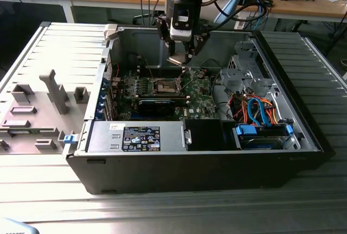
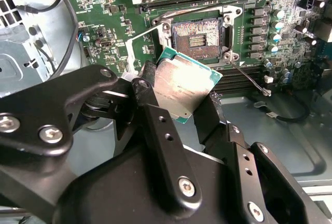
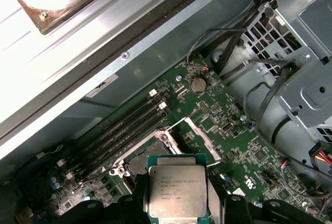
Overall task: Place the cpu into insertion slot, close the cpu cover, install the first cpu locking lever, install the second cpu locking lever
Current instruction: 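Place the cpu into insertion slot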
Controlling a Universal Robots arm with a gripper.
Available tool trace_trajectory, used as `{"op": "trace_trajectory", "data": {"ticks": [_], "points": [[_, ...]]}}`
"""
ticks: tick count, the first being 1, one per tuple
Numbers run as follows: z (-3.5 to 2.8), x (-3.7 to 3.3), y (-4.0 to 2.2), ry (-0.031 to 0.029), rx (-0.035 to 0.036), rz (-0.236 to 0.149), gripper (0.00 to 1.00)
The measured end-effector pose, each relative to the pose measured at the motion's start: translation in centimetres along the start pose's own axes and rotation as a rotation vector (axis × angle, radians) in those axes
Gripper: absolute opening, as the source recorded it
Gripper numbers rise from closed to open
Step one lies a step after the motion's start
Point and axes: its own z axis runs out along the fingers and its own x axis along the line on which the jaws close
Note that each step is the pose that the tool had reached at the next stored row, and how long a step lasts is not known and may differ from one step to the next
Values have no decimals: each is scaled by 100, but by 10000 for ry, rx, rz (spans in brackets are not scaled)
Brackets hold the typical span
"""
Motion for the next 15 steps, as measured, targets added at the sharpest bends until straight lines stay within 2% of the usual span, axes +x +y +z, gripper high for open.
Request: {"op": "trace_trajectory", "data": {"ticks": [15], "points": [[0, 0, 0, -18, -5, 246, 54]]}}
